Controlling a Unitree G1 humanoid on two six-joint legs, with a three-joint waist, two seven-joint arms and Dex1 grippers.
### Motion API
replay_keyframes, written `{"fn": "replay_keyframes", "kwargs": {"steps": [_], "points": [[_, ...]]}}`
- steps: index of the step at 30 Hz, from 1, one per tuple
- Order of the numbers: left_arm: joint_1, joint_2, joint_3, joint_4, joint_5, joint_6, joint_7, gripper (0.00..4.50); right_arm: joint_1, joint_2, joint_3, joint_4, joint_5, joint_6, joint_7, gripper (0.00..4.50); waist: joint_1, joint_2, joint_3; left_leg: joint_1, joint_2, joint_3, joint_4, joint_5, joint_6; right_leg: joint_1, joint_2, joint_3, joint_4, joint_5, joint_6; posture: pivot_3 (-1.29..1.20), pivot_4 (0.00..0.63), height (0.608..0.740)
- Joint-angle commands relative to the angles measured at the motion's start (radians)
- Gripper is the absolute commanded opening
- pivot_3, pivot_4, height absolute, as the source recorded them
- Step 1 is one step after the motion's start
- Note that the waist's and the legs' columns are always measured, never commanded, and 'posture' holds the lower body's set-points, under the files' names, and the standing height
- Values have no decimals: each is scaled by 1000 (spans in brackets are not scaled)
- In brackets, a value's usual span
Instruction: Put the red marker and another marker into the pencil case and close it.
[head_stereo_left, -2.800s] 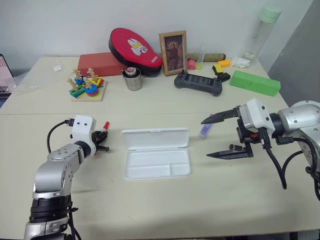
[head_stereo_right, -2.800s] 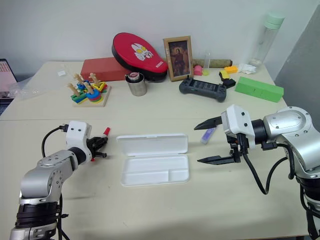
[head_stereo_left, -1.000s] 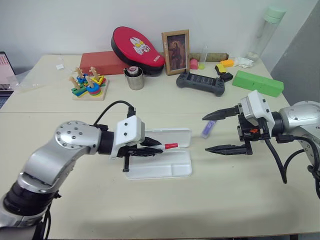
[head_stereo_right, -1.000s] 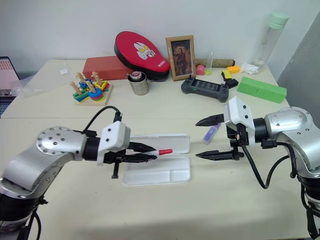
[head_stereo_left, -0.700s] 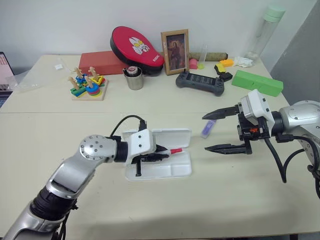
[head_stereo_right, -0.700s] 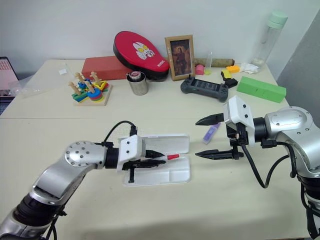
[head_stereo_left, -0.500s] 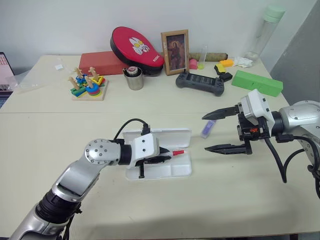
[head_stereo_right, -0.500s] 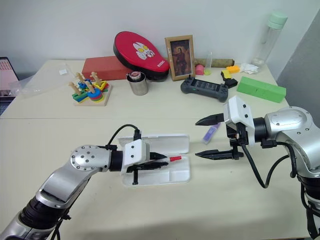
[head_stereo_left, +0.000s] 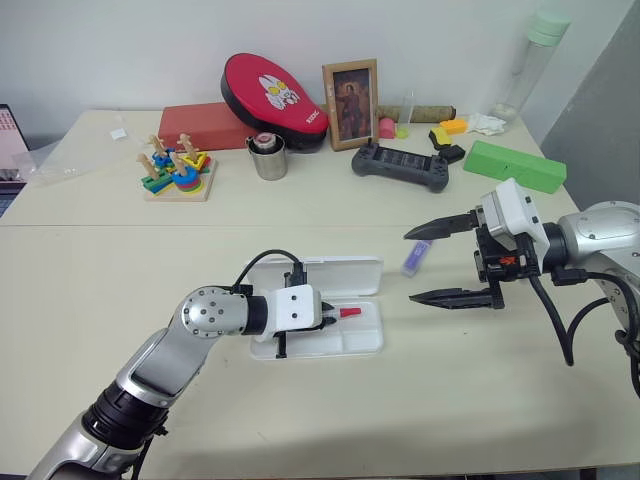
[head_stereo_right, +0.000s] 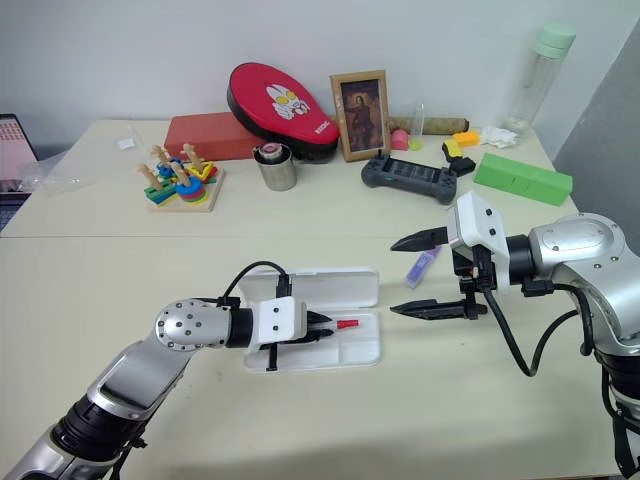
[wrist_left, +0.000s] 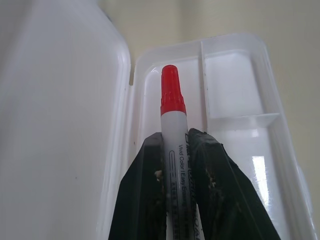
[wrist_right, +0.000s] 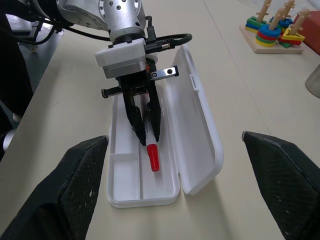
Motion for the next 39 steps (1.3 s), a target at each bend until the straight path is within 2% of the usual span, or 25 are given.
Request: {"fn": "replay_keyframes", "kwargs": {"steps": [1,4,9,15,24,29,33,39], "points": [[-1,-14,11,-21,5,-18,4,1642,-13,-5,-28,-31,17,-2,-1,4500,0,0,0,0,0,0,0,0,0,0,0,0,0,0,0,0,150,740],[2,-19,16,-22,8,-21,5,2165,-12,-4,-29,-32,18,-2,-2,4500,0,0,0,0,0,0,0,0,0,0,0,0,0,0,0,0,150,740],[6,-22,39,-47,-25,5,0,3297,-10,-2,-27,-30,17,-5,-2,4500,0,0,0,0,0,0,0,0,0,0,0,0,0,0,0,0,150,740],[32,21,159,-180,-184,162,-33,4429,-9,-4,-30,-26,16,-6,0,4500,-1,0,0,0,0,0,0,0,0,0,0,0,0,0,0,0,150,740],[52,155,480,-395,-582,502,-49,4479,-12,-10,-25,1,-1,-24,13,4500,-1,0,0,0,0,0,0,0,0,0,0,0,0,0,0,0,150,740],[-86,188,639,-375,-796,641,42,4479,-31,-4,-9,41,-30,-49,21,4500,0,0,0,0,0,0,0,0,0,1,0,0,0,0,0,0,150,740],[-215,233,649,-329,-822,672,95,4479,-42,1,20,82,-91,-73,7,4500,-1,-1,1,1,0,-1,1,0,0,1,0,-1,1,0,0,0,150,740],[-319,366,543,-276,-713,589,22,4479,-50,11,86,205,-250,-180,-16,4500,-2,-1,1,0,0,0,0,0,0,0,0,-1,0,0,0,0,150,740]]}}
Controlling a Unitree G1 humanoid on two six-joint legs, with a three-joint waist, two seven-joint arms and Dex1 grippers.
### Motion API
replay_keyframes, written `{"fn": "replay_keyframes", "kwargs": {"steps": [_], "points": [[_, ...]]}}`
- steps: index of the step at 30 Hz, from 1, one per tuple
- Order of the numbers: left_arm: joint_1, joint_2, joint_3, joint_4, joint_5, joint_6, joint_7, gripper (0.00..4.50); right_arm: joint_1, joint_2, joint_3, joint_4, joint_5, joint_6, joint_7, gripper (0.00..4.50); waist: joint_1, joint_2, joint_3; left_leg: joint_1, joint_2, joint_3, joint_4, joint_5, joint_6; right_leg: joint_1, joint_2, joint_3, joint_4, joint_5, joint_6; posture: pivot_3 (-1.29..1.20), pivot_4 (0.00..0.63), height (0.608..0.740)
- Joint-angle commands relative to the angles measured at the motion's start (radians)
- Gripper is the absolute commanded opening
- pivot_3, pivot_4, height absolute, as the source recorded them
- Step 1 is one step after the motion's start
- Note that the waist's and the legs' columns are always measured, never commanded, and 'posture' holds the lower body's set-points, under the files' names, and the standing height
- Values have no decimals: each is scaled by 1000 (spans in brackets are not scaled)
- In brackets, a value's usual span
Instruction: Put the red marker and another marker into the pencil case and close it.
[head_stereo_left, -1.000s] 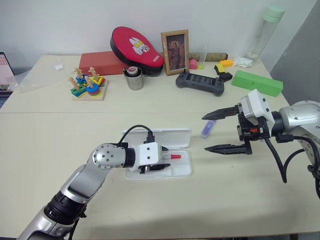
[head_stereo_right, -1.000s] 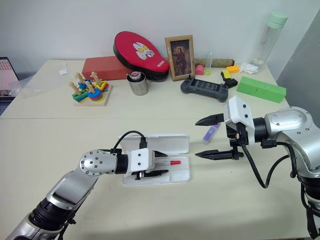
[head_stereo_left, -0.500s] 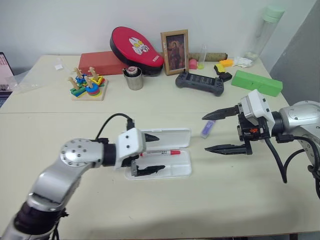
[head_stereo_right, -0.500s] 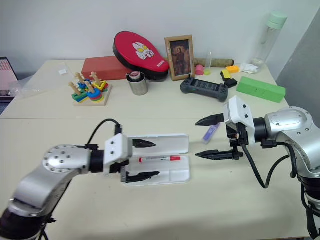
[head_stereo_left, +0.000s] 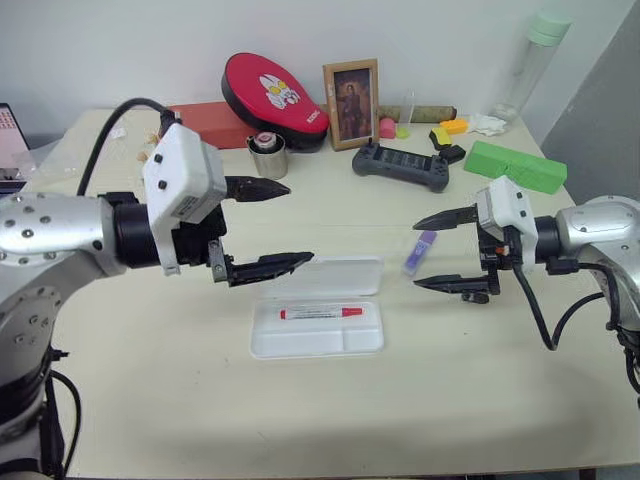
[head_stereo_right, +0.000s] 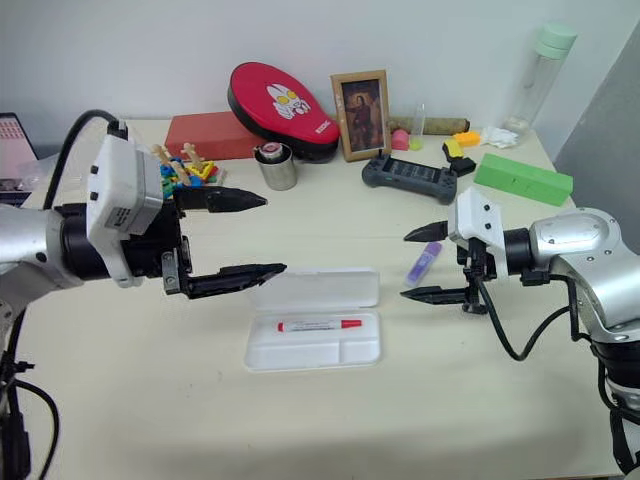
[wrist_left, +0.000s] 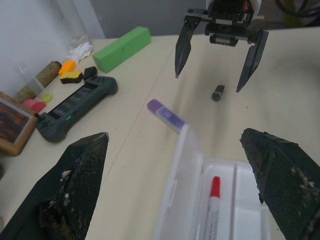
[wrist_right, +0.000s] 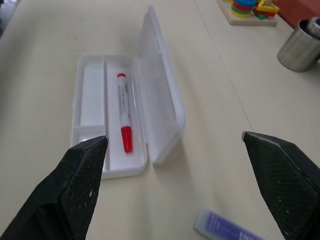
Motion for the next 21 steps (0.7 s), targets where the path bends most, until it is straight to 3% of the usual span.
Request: {"fn": "replay_keyframes", "kwargs": {"steps": [1,11,21], "points": [[-48,62,-51,20,67,-77,-58,4479,-23,10,28,69,-101,-90,-16,4500,0,0,0,0,0,0,0,0,0,0,0,0,0,0,0,0,150,740],[-56,121,-108,67,159,-185,-154,4479,-120,97,140,374,-314,-352,4,4500,-3,1,1,0,0,1,0,0,0,-1,0,1,0,0,0,0,150,740],[-18,120,-108,78,198,-211,-161,4479,-343,227,236,871,-475,-749,104,4500,-20,1,1,-1,0,1,0,0,0,-1,0,1,0,0,0,0,150,740]]}}
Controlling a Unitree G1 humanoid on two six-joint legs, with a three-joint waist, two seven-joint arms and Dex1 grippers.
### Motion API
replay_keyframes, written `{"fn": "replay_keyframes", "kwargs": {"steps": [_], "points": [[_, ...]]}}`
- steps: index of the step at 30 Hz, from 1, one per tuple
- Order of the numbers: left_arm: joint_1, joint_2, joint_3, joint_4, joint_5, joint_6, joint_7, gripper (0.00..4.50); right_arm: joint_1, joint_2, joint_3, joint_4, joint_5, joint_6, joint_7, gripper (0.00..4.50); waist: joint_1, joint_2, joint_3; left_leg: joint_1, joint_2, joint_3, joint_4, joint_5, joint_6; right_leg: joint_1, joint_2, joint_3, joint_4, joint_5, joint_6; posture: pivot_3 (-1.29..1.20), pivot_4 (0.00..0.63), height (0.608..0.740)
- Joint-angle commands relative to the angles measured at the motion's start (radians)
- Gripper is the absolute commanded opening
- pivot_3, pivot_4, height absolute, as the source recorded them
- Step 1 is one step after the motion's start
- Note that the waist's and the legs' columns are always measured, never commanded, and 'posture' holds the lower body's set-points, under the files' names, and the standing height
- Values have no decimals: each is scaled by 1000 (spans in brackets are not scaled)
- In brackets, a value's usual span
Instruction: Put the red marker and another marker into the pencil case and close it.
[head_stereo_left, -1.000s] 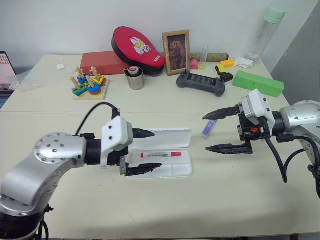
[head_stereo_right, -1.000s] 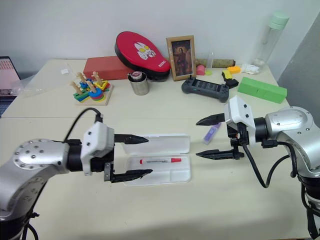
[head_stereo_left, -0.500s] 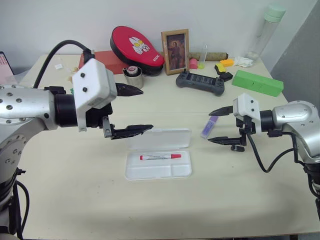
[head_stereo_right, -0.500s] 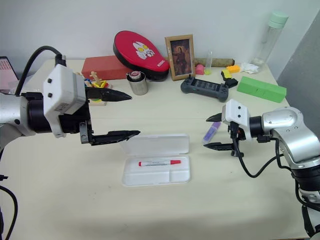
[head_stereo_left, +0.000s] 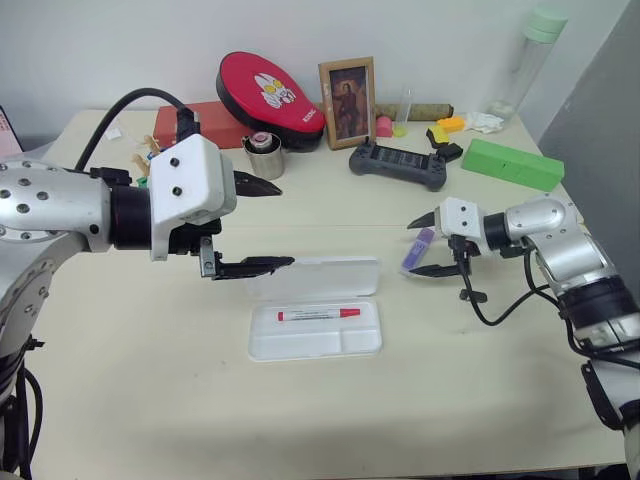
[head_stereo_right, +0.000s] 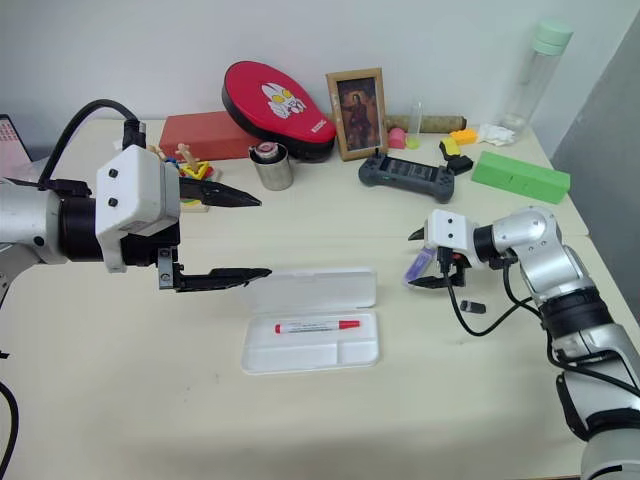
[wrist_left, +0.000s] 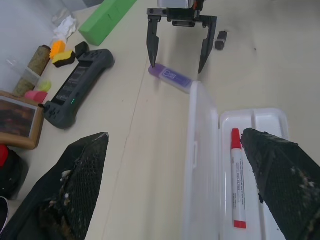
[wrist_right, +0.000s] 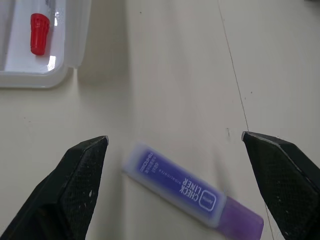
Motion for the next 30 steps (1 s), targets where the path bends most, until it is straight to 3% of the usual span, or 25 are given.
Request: {"fn": "replay_keyframes", "kwargs": {"steps": [1,13,23,30], "points": [[4,15,22,-7,15,-15,-1,4479,-94,23,30,190,-78,-190,32,4500,-1,0,0,0,0,0,0,0,0,0,0,0,0,0,0,0,150,740],[18,8,40,-28,6,7,23,4479,-287,116,99,618,-265,-448,12,4500,-7,1,0,0,0,0,0,0,0,0,0,0,1,0,0,0,150,740],[16,-3,39,-48,-13,34,55,4479,-345,172,120,741,-383,-460,-48,4500,-9,0,0,2,0,0,1,0,0,1,0,0,2,0,0,0,150,740],[15,-8,38,-45,-18,34,68,4479,-375,214,88,781,-371,-347,13,4500,-14,0,0,4,0,-1,1,0,0,1,0,0,7,0,0,0,150,740]]}}
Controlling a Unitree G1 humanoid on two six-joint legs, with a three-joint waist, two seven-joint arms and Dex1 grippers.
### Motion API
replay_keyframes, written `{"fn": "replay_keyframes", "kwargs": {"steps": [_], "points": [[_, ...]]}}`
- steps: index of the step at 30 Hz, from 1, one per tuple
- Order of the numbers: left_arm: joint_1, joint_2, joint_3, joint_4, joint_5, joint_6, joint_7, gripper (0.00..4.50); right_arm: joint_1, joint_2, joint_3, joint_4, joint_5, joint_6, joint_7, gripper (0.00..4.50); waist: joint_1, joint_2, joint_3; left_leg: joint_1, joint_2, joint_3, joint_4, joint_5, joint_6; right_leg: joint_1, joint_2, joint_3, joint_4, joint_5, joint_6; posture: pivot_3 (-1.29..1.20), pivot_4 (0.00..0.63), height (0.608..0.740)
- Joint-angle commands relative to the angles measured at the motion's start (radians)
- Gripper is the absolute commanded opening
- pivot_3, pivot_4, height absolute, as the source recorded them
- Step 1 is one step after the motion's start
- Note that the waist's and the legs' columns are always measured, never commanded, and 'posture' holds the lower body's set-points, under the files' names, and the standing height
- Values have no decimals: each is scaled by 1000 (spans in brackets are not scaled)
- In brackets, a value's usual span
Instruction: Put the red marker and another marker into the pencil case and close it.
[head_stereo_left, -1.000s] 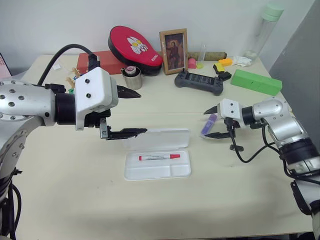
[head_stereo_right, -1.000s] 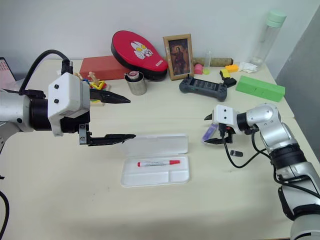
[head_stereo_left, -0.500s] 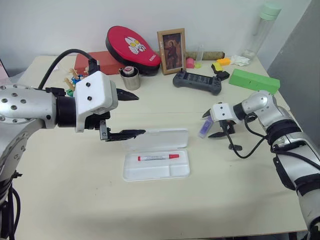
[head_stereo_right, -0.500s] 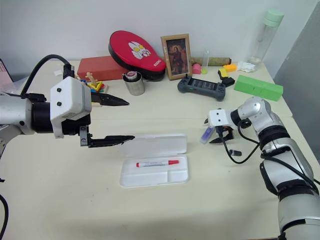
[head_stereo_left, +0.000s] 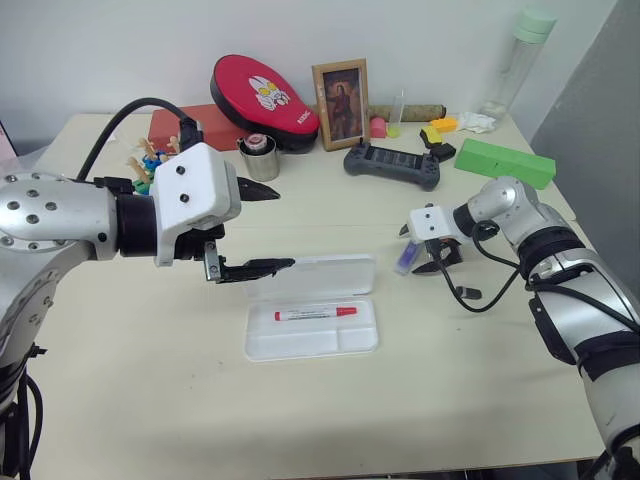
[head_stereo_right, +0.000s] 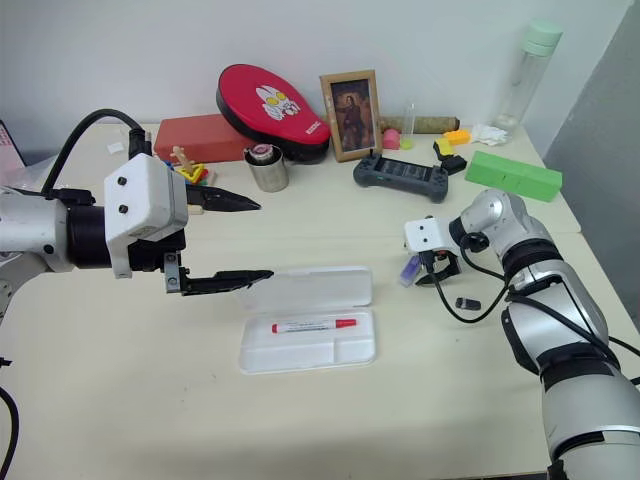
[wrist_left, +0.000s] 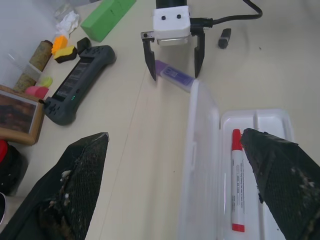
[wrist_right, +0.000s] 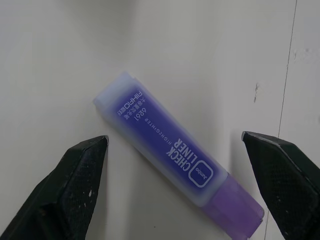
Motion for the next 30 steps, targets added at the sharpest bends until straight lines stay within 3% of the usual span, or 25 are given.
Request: {"fn": "replay_keyframes", "kwargs": {"steps": [1,7,18,30], "points": [[-10,-4,28,-7,-3,-2,17,4479,-23,28,-21,31,3,83,40,4500,-1,0,0,0,0,0,0,0,0,0,0,0,0,0,0,0,150,740],[-14,-14,19,-8,-1,-3,26,4479,-44,57,-45,44,16,160,75,4500,-16,0,0,0,0,0,0,0,0,-1,0,0,1,0,0,0,150,740],[-12,-26,19,-15,-3,2,41,4500,-57,71,-91,49,19,239,60,1695,-17,0,0,-1,0,0,0,0,0,-1,0,0,0,0,0,0,150,740],[-6,-39,16,-13,0,4,49,4500,-43,57,-112,46,18,247,38,1695,-19,1,0,-1,0,0,0,0,0,-2,0,0,0,0,0,0,150,740]]}}
